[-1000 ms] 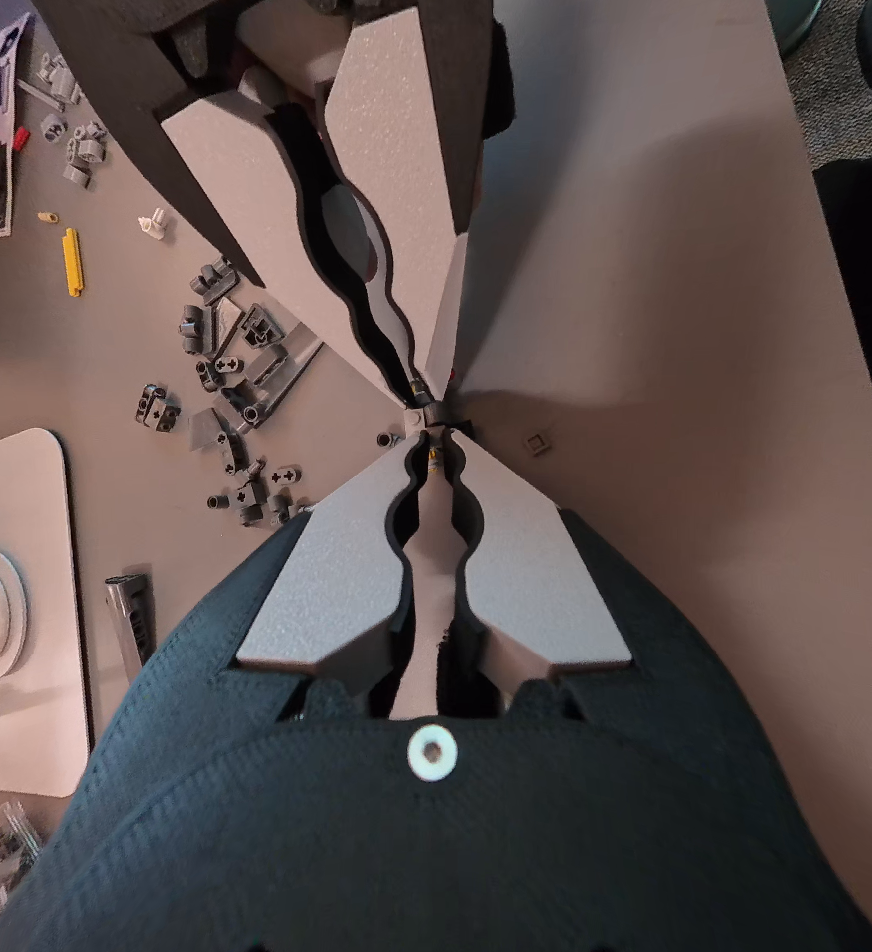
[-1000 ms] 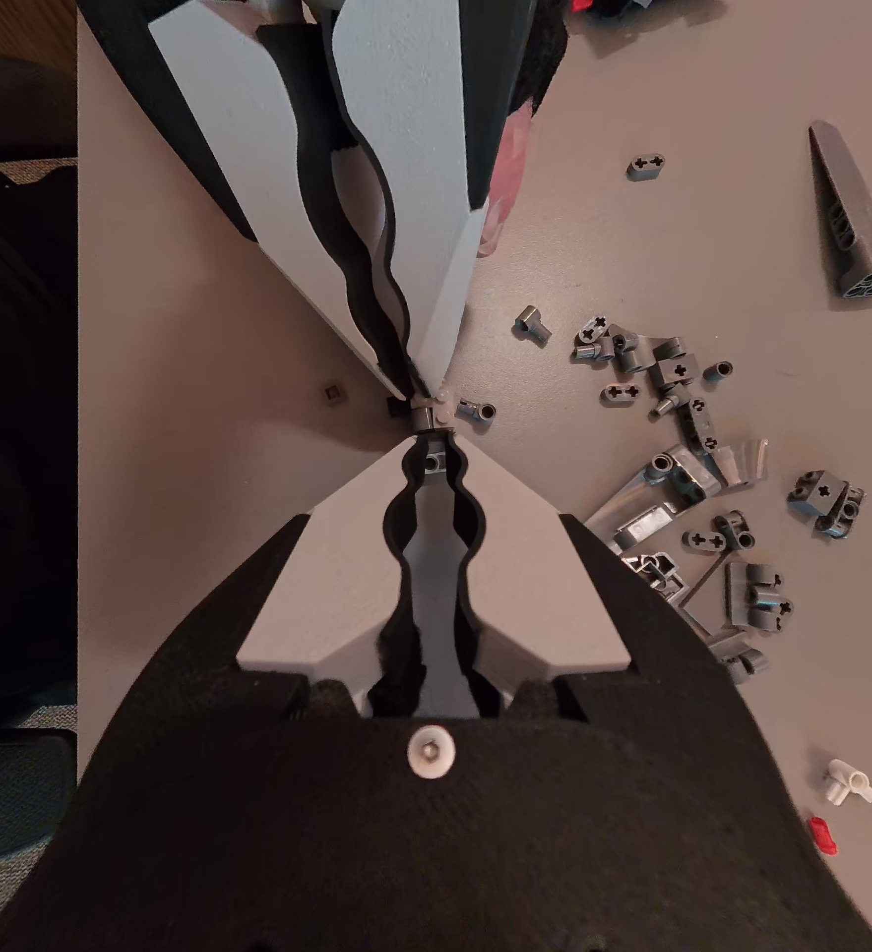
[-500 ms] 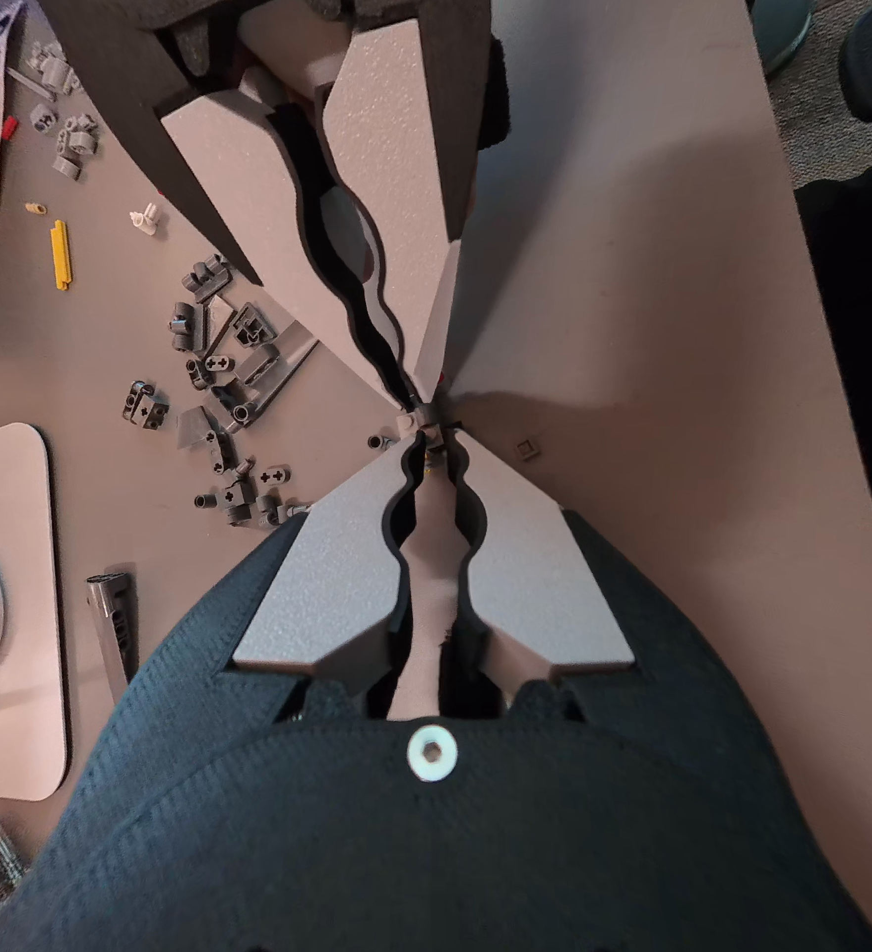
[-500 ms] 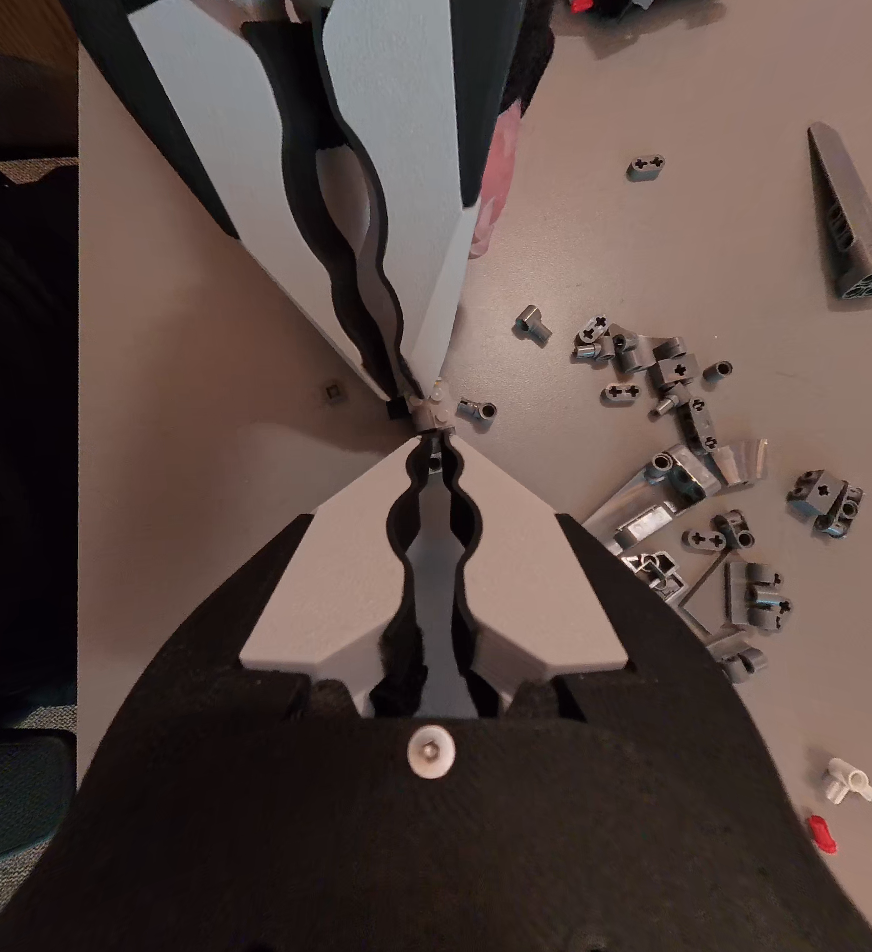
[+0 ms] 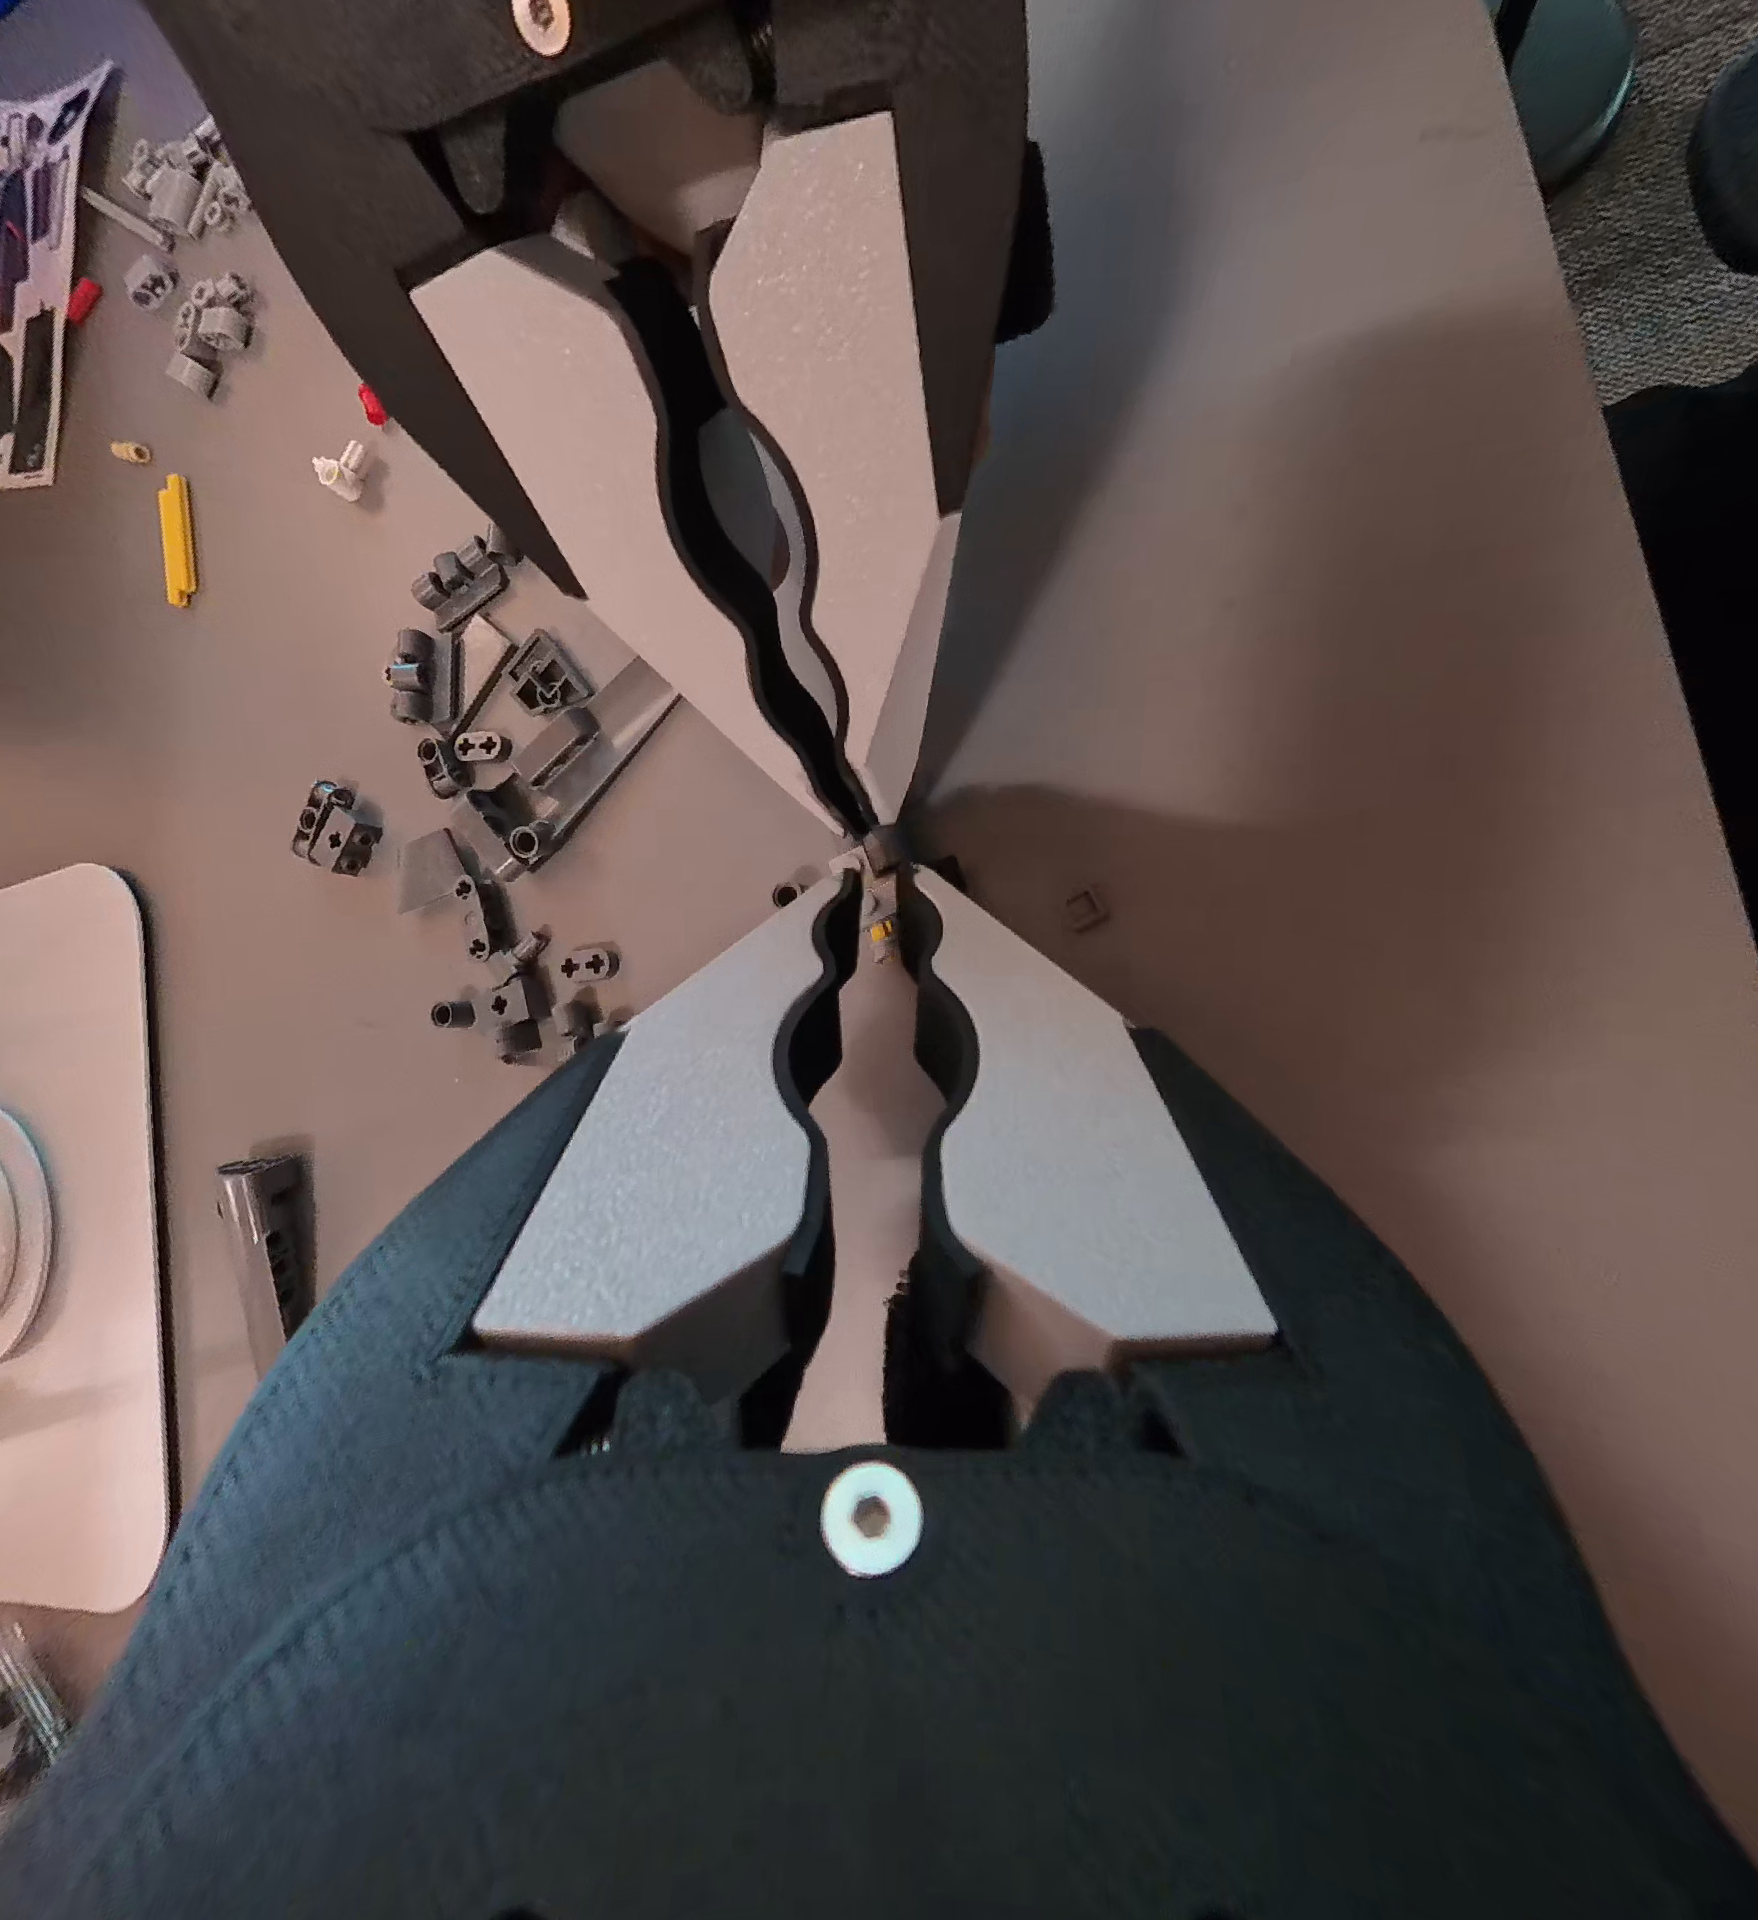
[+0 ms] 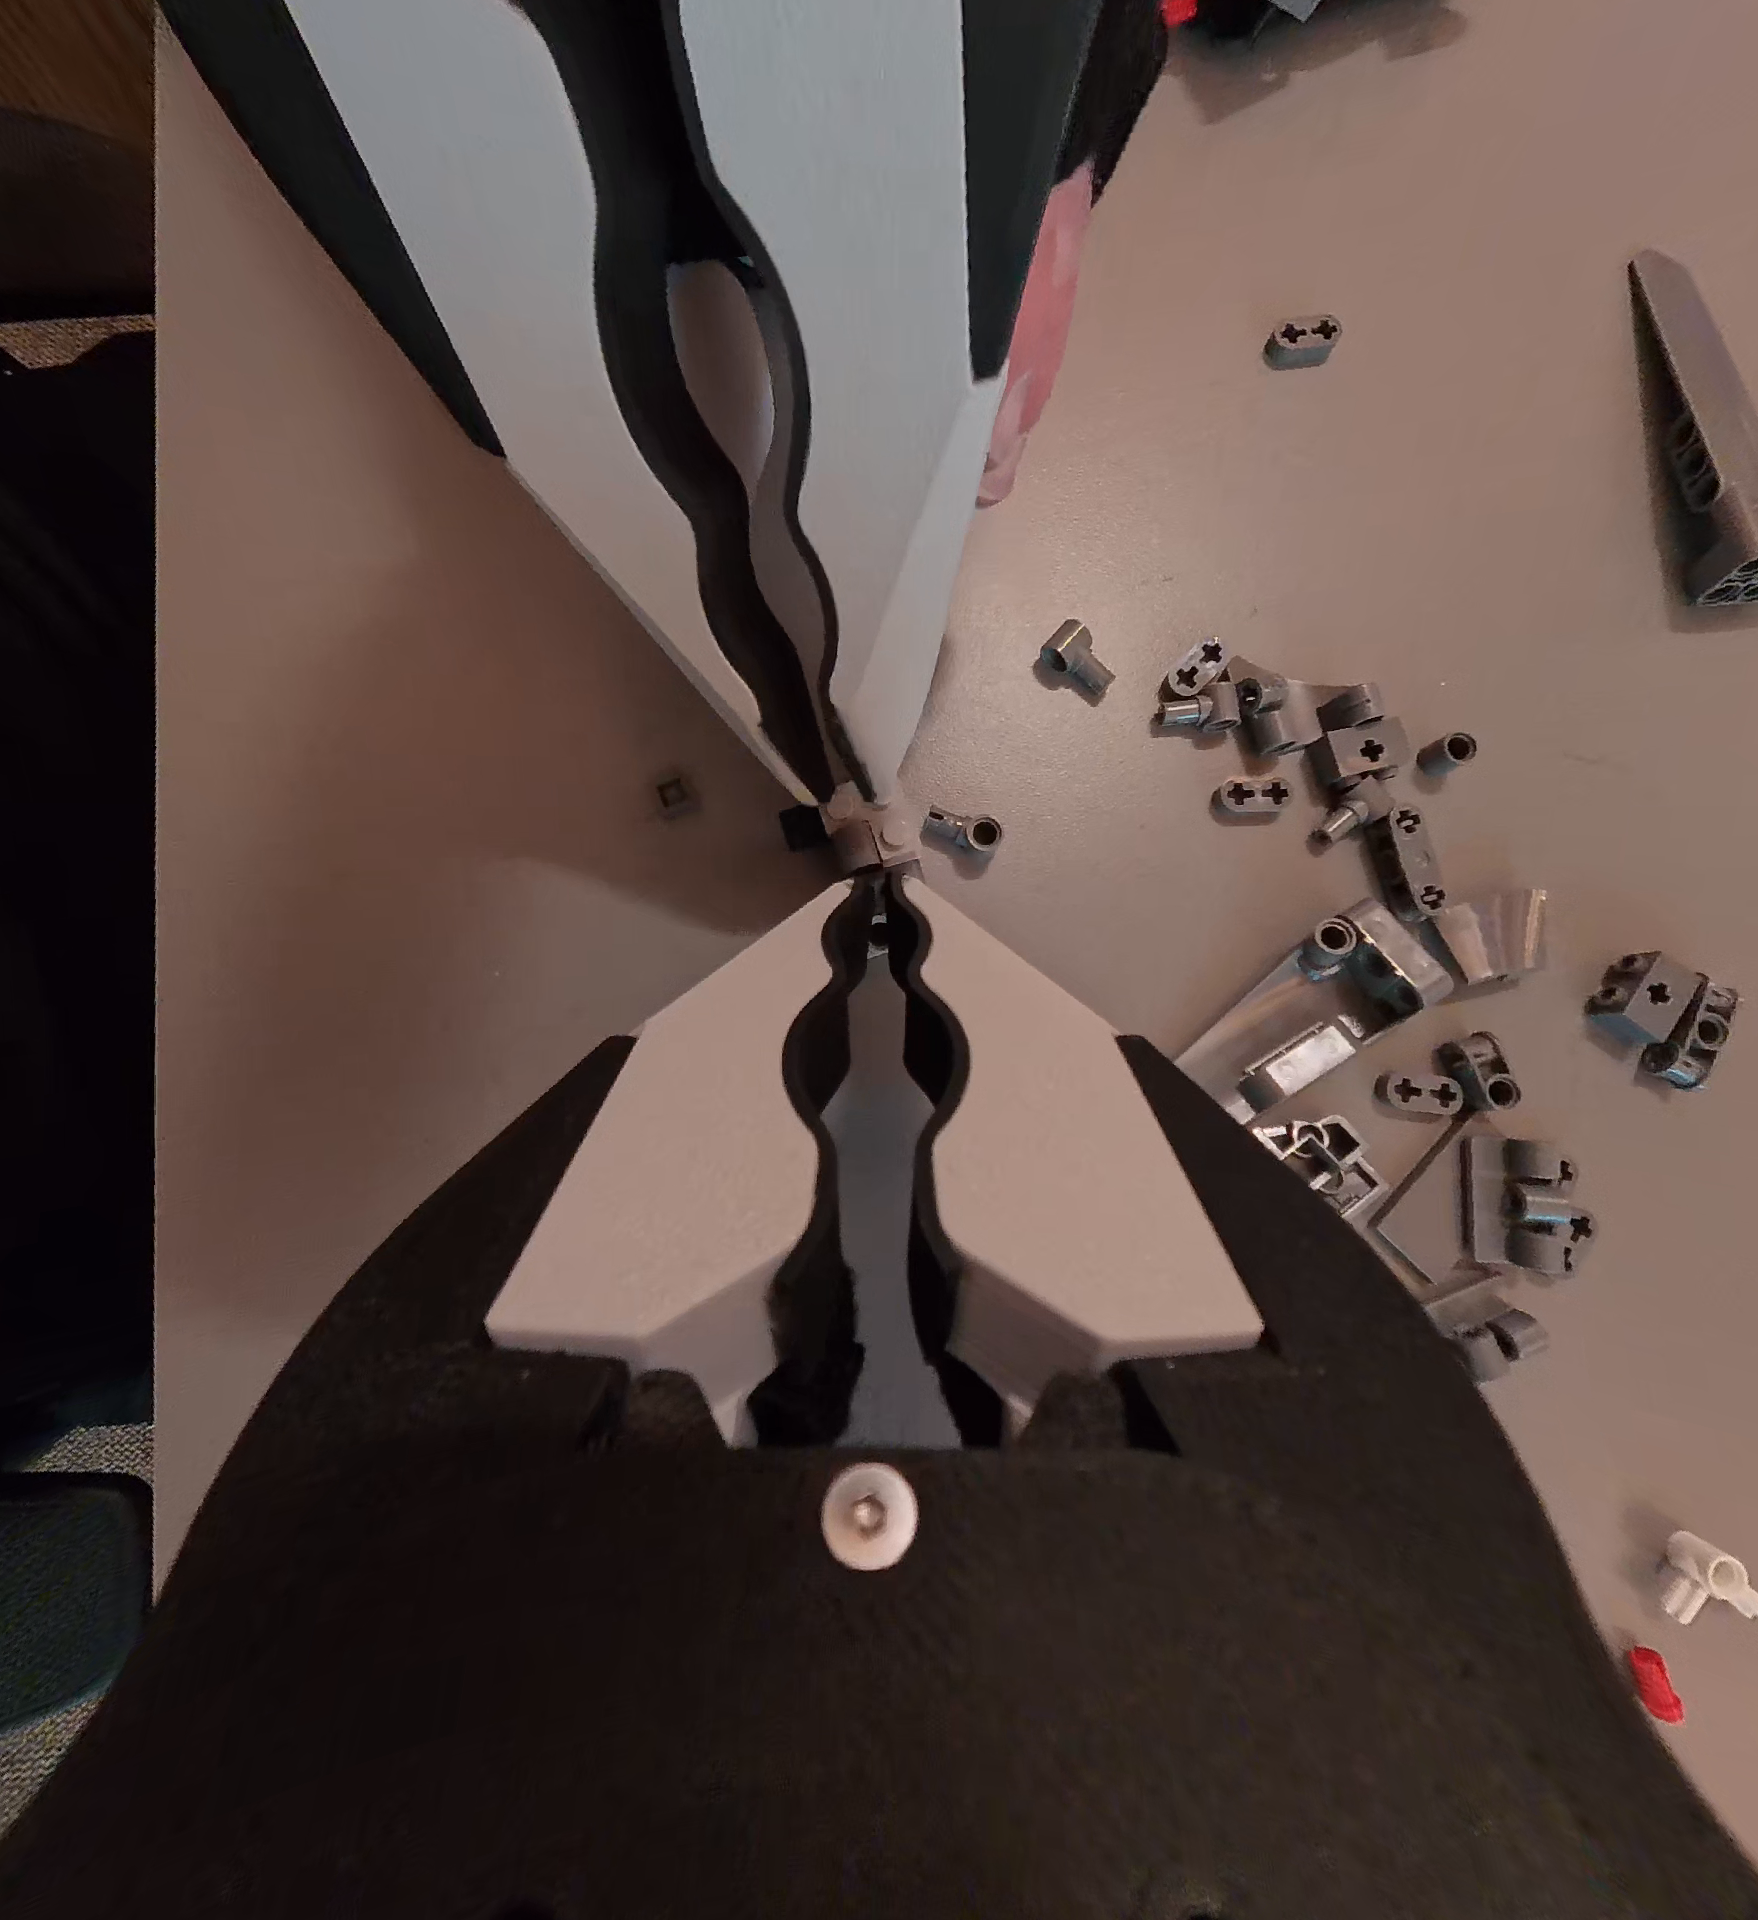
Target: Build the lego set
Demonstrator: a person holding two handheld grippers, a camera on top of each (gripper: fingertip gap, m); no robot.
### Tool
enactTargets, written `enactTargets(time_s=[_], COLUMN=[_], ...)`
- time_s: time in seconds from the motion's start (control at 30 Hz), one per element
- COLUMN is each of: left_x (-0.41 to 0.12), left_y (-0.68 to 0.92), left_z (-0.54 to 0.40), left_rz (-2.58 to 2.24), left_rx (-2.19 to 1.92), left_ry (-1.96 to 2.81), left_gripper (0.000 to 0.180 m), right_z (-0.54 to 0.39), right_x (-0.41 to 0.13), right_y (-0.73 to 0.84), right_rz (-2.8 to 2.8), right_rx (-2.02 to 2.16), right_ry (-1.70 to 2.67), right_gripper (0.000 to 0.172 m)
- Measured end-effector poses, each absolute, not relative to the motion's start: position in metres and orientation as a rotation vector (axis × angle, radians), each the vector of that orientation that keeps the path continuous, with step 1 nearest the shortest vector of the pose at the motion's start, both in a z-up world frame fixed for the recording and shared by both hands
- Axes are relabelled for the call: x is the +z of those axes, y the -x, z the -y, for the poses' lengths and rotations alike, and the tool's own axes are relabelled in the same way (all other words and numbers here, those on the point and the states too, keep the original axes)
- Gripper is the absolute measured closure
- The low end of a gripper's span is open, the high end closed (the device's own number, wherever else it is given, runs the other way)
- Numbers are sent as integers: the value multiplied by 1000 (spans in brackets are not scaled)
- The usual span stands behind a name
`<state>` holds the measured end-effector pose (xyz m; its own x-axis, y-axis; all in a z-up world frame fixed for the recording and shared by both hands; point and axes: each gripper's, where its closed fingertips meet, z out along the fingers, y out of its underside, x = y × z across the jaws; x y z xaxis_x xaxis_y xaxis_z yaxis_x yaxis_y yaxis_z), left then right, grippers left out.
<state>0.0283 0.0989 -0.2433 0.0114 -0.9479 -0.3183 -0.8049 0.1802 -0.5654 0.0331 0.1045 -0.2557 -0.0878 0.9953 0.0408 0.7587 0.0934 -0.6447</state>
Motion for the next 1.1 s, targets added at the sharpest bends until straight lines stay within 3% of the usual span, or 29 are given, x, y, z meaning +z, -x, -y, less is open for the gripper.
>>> enactTargets(time_s=[1.1], left_x=[-241], left_y=[-24], left_z=[-108], left_rz=[-1763], left_rx=[-261], left_ry=[1632], left_gripper=[180], right_z=[-104], right_x=[-256], right_y=[-33], right_rz=[1899], right_rx=[654], right_ry=[1708], right_gripper=[172])
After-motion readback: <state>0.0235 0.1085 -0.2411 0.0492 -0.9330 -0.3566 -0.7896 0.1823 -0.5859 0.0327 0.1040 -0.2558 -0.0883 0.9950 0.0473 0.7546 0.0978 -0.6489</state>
